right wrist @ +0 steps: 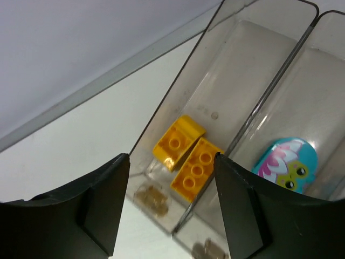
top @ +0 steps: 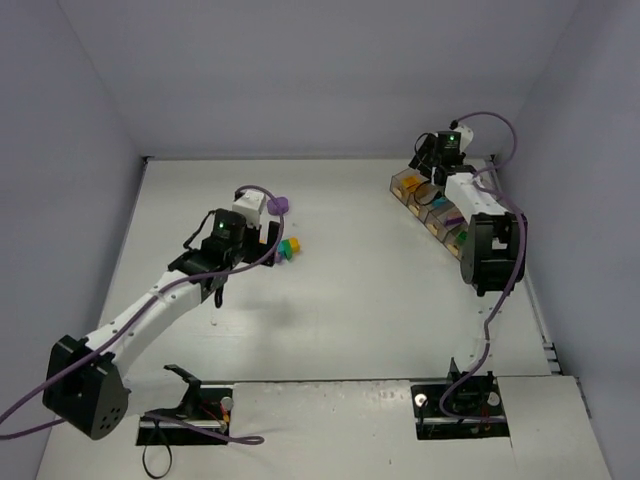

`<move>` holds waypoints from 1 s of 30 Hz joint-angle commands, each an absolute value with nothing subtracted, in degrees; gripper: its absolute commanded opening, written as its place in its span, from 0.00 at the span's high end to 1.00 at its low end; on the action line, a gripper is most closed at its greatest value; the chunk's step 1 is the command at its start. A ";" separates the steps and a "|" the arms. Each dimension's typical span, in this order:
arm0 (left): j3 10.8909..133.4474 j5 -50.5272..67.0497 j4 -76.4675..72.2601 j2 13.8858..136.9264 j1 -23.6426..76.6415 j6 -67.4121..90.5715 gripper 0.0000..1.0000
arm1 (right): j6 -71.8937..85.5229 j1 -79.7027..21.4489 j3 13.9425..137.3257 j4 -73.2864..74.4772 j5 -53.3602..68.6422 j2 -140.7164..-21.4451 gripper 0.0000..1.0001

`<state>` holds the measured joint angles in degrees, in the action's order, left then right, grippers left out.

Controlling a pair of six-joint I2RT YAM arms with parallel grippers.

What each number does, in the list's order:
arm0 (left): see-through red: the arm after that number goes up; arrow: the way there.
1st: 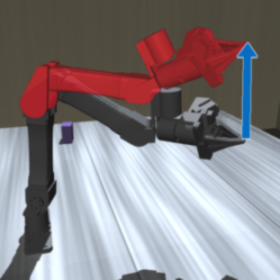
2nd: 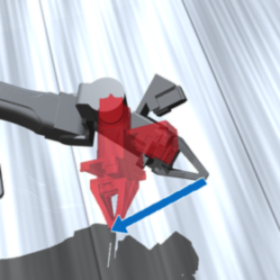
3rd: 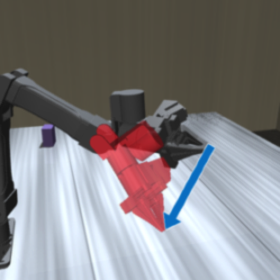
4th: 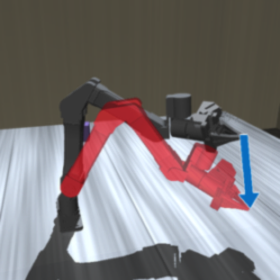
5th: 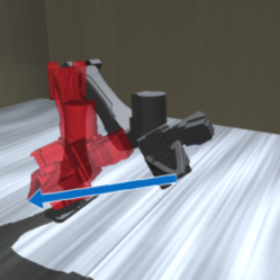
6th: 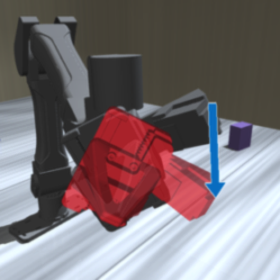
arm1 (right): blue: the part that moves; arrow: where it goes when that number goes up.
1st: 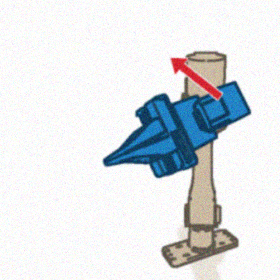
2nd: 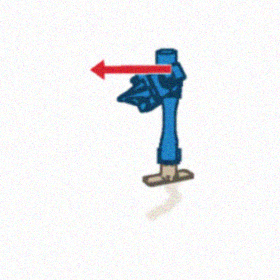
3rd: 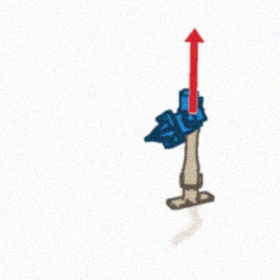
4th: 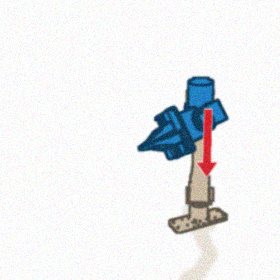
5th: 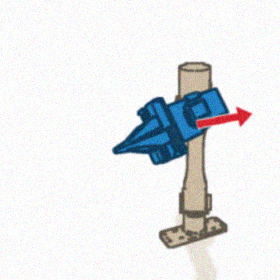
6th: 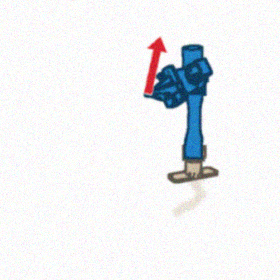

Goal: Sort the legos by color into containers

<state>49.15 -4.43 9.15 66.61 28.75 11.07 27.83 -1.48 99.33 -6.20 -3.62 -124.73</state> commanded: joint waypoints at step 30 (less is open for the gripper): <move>116.19 -6.33 29.36 129.80 19.60 28.74 0.09 | 25.84 -1.41 51.15 -4.13 20.83 -61.17 0.37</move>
<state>112.33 -5.45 28.95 131.07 19.40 25.26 25.47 -1.48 50.78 -1.83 19.07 -63.26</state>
